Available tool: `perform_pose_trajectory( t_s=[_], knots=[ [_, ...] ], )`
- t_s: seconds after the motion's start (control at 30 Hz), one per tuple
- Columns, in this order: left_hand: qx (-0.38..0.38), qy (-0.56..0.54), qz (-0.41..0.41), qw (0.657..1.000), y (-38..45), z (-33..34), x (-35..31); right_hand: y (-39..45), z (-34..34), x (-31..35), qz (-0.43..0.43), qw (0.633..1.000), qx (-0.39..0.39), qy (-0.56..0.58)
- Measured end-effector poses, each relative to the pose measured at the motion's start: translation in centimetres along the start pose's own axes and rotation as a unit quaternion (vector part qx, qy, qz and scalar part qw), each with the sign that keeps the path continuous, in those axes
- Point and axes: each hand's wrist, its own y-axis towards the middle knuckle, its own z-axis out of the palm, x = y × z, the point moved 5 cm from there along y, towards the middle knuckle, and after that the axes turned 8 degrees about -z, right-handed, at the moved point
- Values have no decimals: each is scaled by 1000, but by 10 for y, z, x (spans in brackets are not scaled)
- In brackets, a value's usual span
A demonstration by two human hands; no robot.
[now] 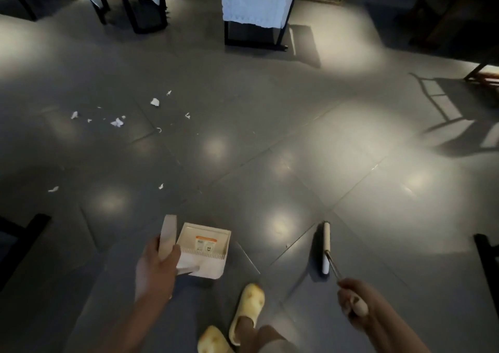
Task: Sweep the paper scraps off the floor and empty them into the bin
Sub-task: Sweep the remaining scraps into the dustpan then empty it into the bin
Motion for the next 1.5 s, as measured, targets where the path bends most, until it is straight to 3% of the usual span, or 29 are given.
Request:
perform_pose_trajectory(
  t_s=[0.27,0.4,0.57,0.77,0.9,1.17,1.37,1.5],
  knots=[
    [-69,-50,-66,994,67,-39,-14,26,135,2,48,997,62,24],
    [-111,-77,-90,987,103,-63,-24,33,198,37,44,995,83,29],
    [-156,-113,-97,976,144,-97,-26,39,270,77,52,992,106,40],
    [-198,-132,-97,966,210,-148,-27,40,371,79,45,988,145,24],
    [-185,-142,-99,967,273,-192,-20,37,458,69,14,984,173,-32],
    [-153,-124,-92,976,357,-279,-4,30,637,43,46,974,219,-30],
    [-179,-127,-121,968,395,-310,1,49,718,33,101,968,225,-42],
    [-201,-141,-150,958,411,-315,4,61,747,66,89,960,257,-60]
  ],
)
